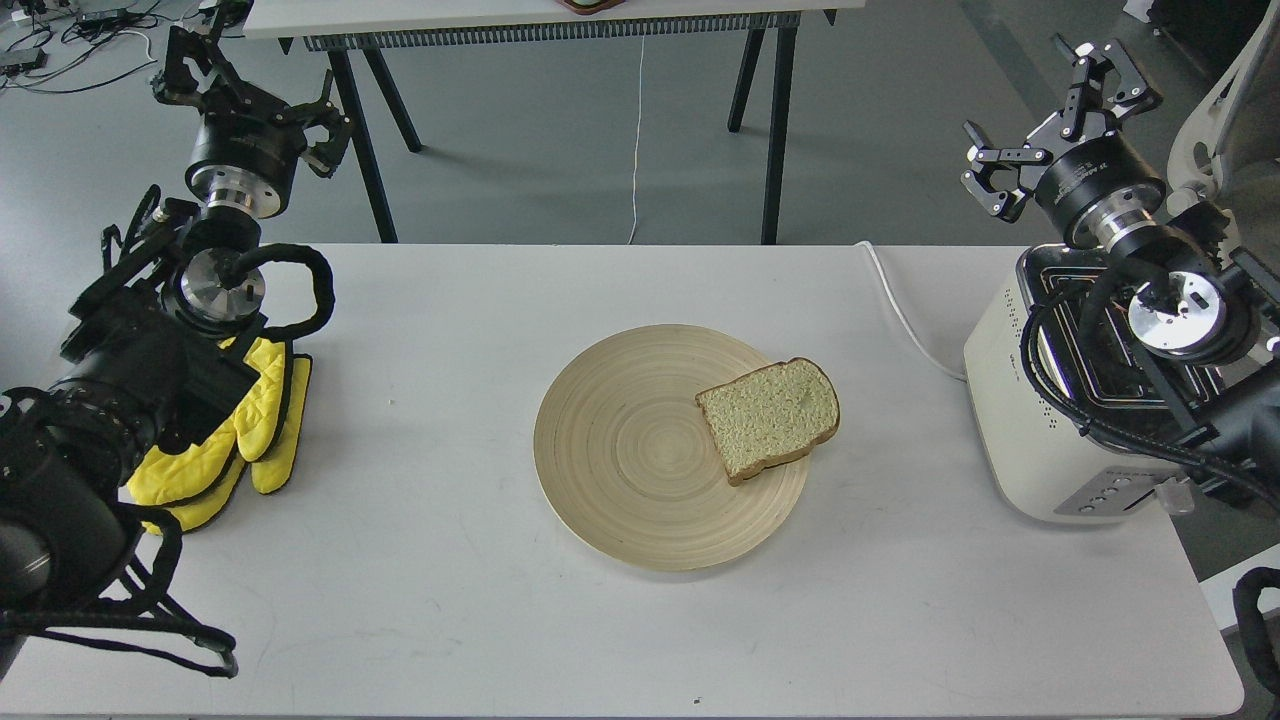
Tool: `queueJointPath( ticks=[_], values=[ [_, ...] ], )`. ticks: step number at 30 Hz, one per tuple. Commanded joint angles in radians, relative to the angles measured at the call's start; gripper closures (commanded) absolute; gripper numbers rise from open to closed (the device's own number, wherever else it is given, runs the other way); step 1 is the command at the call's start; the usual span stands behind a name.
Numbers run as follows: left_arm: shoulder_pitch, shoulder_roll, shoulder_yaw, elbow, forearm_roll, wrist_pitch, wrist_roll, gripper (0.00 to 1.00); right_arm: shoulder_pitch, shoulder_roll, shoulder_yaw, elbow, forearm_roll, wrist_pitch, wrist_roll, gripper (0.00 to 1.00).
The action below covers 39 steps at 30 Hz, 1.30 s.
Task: Put bread in toaster with right arm
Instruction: 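Swing the right gripper down from above the toaster toward the plate, then reach the right gripper to the bread slice and pinch its edge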
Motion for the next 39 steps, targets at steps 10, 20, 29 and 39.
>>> queueJointPath(
  ticks=[10, 20, 29, 39],
  values=[
    [0.000, 0.004, -0.003, 0.000, -0.001, 0.000, -0.001, 0.00, 0.002, -0.018, -0.093, 0.067, -0.039, -0.021, 0.001, 0.02],
    [0.000, 0.004, -0.005, 0.000, -0.001, 0.000, -0.001, 0.00, 0.016, -0.183, -0.347, 0.294, -0.523, -0.200, 0.017, 0.05],
    [0.000, 0.003, -0.003, 0.000, -0.001, 0.000, -0.001, 0.00, 0.008, -0.273, -0.571, 0.335, -0.867, -0.245, 0.017, 0.08],
    [0.000, 0.001, -0.003, 0.000, -0.001, 0.000, -0.001, 0.00, -0.036, -0.228, -0.703, 0.334, -0.898, -0.262, 0.015, 0.22]
  ],
)
